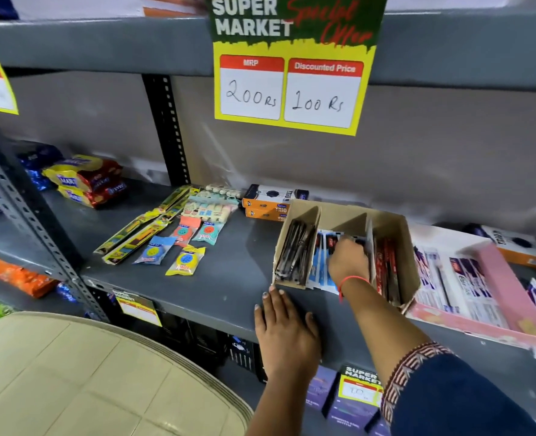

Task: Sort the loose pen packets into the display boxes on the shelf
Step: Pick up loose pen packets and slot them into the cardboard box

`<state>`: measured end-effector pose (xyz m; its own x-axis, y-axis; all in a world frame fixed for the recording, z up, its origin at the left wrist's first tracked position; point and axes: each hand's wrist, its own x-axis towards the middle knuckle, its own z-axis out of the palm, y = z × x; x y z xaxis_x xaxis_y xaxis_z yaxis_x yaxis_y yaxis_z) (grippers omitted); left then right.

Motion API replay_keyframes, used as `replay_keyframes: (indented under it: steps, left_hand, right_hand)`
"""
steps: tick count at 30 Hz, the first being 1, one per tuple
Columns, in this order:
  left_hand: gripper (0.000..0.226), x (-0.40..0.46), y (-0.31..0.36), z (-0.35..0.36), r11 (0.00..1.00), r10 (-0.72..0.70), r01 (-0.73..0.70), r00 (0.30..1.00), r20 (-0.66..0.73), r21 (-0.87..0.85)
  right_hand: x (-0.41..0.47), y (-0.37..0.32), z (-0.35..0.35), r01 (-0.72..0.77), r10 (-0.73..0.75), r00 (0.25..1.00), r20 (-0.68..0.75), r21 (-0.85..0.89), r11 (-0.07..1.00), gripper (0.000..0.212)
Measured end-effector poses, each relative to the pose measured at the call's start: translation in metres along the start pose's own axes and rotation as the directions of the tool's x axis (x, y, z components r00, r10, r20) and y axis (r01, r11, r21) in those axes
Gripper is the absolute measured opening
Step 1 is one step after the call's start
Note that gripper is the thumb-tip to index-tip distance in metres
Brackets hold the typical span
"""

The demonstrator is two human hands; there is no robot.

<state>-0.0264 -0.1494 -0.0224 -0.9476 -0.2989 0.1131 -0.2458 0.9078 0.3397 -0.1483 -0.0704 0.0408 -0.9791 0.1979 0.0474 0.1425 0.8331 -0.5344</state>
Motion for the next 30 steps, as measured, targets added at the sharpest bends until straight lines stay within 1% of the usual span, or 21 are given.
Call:
replay_keyframes:
  steps: [3, 5, 7, 9, 12, 14, 15, 17, 20, 21, 22, 23, 25, 26, 27, 29, 30]
  left_hand:
    - [0.066, 0.004, -0.003, 0.010, 1.000, 0.023, -0.023, 0.999, 0.047, -0.016]
    - [0.066, 0.005, -0.004, 0.011, 1.000, 0.013, -0.013, 0.998, 0.056, -0.011]
    - [0.066, 0.003, -0.003, 0.008, 1.000, 0.004, -0.004, 0.999, 0.047, -0.014]
    - [0.066, 0.003, -0.002, 0.005, 1.000, -0.001, 0.002, 0.998, 0.060, -0.019]
    - [0.068, 0.002, 0.007, -0.001, 0.999, -0.049, 0.047, 0.988, 0.148, 0.018]
    - [0.072, -0.001, 0.014, -0.003, 0.997, -0.076, 0.075, 0.979, 0.192, 0.012]
    - [0.074, -0.005, 0.022, -0.002, 0.997, -0.071, 0.070, 0.977, 0.203, 0.013]
    - [0.076, -0.015, 0.037, 0.002, 0.998, -0.058, 0.055, 0.978, 0.199, 0.021]
    - [0.078, -0.032, 0.065, 0.011, 0.999, -0.052, 0.051, 0.980, 0.190, 0.011]
    - [0.078, -0.036, 0.074, 0.014, 0.999, -0.053, 0.054, 0.981, 0.188, -0.003]
    - [0.078, -0.039, 0.083, 0.016, 0.998, -0.055, 0.060, 0.981, 0.184, -0.018]
    - [0.078, -0.042, 0.094, 0.018, 0.997, -0.058, 0.066, 0.981, 0.183, -0.034]
    - [0.079, -0.046, 0.116, 0.023, 0.996, -0.060, 0.072, 0.980, 0.190, -0.058]
    - [0.080, -0.047, 0.125, 0.026, 0.995, -0.064, 0.078, 0.979, 0.194, -0.065]
    - [0.080, -0.048, 0.134, 0.030, 0.994, -0.076, 0.090, 0.978, 0.196, -0.062]
    - [0.079, -0.048, 0.143, 0.036, 0.992, -0.112, 0.119, 0.977, 0.180, -0.032]
    - [0.079, -0.047, 0.146, 0.038, 0.992, -0.126, 0.129, 0.979, 0.163, -0.008]
  right_hand:
    - [-0.010, -0.001, -0.010, 0.089, -0.087, 0.993, -0.076, 0.015, 0.996, 0.024]
    - [-0.019, 0.004, -0.023, 0.125, -0.107, 0.983, -0.148, 0.118, 0.985, 0.022]
    - [-0.029, 0.013, -0.037, 0.160, -0.101, 0.967, -0.235, 0.249, 0.955, 0.020]
    - [-0.035, 0.027, -0.053, 0.206, -0.090, 0.940, -0.330, 0.334, 0.920, 0.020]
    - [-0.042, 0.065, -0.080, 0.234, -0.076, 0.889, -0.451, 0.307, 0.922, 0.022]
    - [-0.045, 0.094, -0.094, 0.192, -0.053, 0.878, -0.475, 0.250, 0.949, 0.023]
    - [-0.048, 0.111, -0.101, 0.146, -0.030, 0.882, -0.470, 0.213, 0.966, 0.024]
    - [-0.054, 0.143, -0.111, 0.047, 0.010, 0.908, -0.420, 0.126, 0.991, 0.026]
    - [-0.062, 0.193, -0.127, -0.050, 0.017, 0.948, -0.317, -0.096, 0.994, 0.026]
    - [-0.063, 0.206, -0.133, -0.083, 0.032, 0.946, -0.323, -0.147, 0.986, 0.025]
    - [-0.063, 0.218, -0.139, -0.122, 0.054, 0.930, -0.364, -0.166, 0.979, 0.024]
    - [-0.063, 0.228, -0.145, -0.155, 0.078, 0.902, -0.424, -0.151, 0.976, 0.024]
    - [-0.059, 0.242, -0.157, -0.213, 0.167, 0.833, -0.527, -0.027, 0.977, 0.024]
    - [-0.056, 0.247, -0.162, -0.246, 0.228, 0.816, -0.531, 0.038, 0.968, 0.024]
    - [-0.050, 0.255, -0.166, -0.290, 0.285, 0.821, -0.495, 0.069, 0.955, 0.025]
    - [-0.041, 0.269, -0.171, -0.385, 0.378, 0.868, -0.323, 0.042, 0.922, 0.028]
    - [-0.037, 0.275, -0.172, -0.422, 0.414, 0.878, -0.238, 0.019, 0.906, 0.030]
